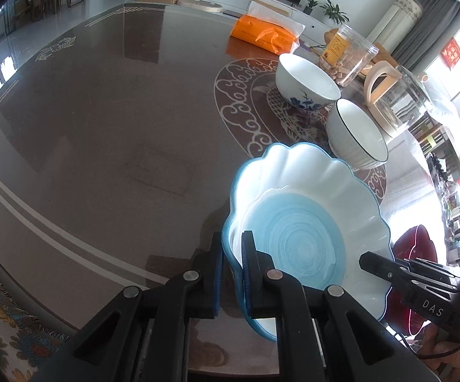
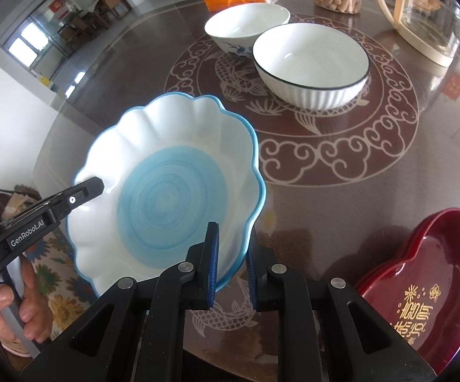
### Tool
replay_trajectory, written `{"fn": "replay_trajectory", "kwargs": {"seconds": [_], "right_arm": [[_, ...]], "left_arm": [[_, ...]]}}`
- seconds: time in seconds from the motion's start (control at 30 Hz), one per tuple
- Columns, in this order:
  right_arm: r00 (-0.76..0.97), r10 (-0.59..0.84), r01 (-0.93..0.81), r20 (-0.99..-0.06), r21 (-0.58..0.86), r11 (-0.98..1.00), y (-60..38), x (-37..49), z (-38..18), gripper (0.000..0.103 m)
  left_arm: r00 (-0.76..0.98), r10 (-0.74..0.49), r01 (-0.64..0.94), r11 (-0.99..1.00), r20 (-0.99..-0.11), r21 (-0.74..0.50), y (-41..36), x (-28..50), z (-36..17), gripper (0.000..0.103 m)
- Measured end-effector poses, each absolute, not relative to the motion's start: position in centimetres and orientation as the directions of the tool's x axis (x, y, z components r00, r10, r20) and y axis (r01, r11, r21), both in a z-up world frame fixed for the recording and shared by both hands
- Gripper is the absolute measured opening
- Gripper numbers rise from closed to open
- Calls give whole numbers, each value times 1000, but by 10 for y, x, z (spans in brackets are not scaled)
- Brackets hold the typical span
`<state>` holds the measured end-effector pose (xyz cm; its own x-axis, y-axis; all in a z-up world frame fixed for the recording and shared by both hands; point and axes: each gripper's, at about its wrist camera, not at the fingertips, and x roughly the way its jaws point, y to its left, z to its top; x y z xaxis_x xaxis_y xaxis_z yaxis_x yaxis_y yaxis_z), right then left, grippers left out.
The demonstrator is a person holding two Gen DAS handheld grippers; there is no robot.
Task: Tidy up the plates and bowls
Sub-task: 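Carry the blue-rimmed bowl with both tools and set it on the table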
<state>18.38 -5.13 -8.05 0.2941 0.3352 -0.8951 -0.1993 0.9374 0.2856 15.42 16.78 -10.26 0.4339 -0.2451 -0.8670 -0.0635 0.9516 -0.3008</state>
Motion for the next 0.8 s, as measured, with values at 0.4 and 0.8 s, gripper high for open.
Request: {"fn": "replay_trajectory", "kwargs": {"seconds": [0.4,0.8], "right_arm": [[338,319,-202,-886,263,943,-63,163,-94,15],[504,341,-184,-793,287,940,-86,131,-51,63]], "left_arm": [[472,-231,-58,955,-851,-291,157,136,-113,10],[684,-71,-104,976,-726,-193,155,95,-49,81]]}}
